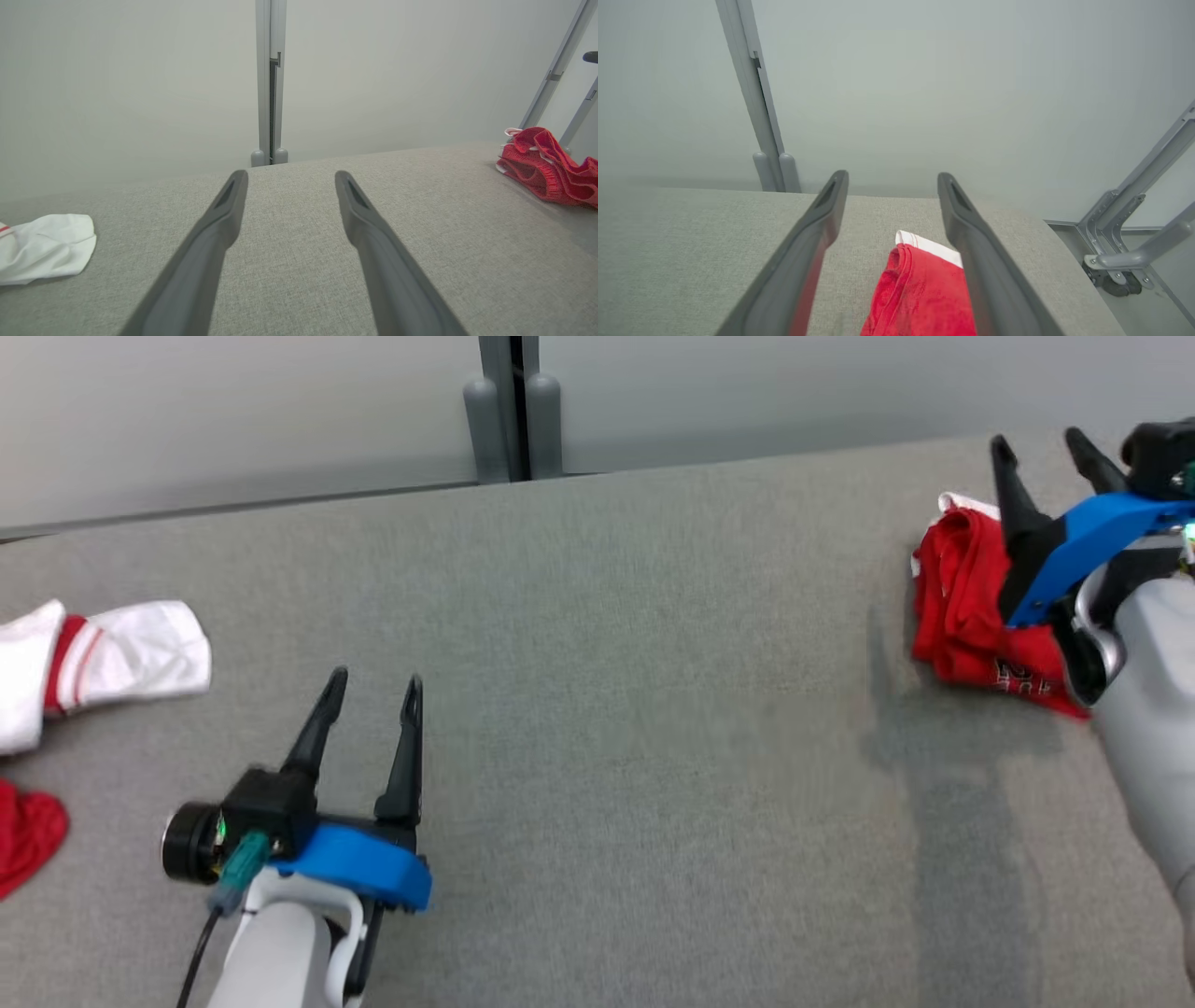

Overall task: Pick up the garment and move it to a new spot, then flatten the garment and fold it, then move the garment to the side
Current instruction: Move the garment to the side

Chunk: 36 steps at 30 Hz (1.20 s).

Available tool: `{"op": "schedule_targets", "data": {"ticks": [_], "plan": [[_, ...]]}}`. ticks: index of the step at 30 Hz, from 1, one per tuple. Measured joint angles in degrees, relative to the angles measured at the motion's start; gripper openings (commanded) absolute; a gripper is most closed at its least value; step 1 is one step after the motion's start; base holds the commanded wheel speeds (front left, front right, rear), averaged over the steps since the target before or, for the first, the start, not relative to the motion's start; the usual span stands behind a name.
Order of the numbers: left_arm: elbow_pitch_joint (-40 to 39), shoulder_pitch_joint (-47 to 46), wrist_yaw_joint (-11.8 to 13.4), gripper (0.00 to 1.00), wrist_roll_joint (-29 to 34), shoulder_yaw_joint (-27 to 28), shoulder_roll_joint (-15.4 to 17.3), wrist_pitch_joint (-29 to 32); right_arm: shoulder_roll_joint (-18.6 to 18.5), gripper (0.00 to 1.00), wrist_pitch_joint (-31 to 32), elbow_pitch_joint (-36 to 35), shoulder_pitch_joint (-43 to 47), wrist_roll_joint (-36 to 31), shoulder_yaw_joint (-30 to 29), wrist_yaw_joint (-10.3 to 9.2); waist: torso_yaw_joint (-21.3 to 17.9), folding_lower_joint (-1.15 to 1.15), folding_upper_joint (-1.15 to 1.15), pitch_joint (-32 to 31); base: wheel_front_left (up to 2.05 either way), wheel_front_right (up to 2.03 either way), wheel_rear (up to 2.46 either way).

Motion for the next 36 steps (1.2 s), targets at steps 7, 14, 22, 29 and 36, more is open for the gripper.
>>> {"op": "schedule_targets", "data": {"ticks": [7,14,22,29,36], "plan": [[-0.04,3.83,0.8,1.0,-0.53,3.08,-0.02,-0.01,0.78,1.0,-0.45,-10.05,8.28,1.94,2.13,-0.01,0.52,-0.01,-0.01,-7.21,0.0,0.0,0.0],[-0.07,7.0,1.47,1.0,-1.0,5.39,-0.01,0.0,-0.09,1.0,-0.49,-20.53,18.86,4.31,1.92,-0.01,0.83,-0.01,-0.01,-11.65,0.0,0.0,0.0],[-0.68,9.19,1.79,1.0,-0.94,6.68,-0.59,0.0,0.43,1.0,-0.48,-32.98,33.09,4.05,-5.7,-0.01,2.21,0.0,-0.01,-13.02,0.0,0.0,0.0],[-1.47,11.43,2.02,1.0,-0.83,7.79,-1.42,-0.01,4.11,1.0,-0.48,-40.21,45.15,-0.98,-12.59,-0.01,2.48,0.0,-0.01,-13.31,0.0,0.0,0.0],[-1.9,13.0,2.1,1.0,-0.66,8.79,-2.15,0.0,8.4,1.0,-0.49,-45.24,50.73,-5.54,-17.98,-0.01,2.56,0.0,-0.01,-13.2,0.0,0.0,0.0]]}}
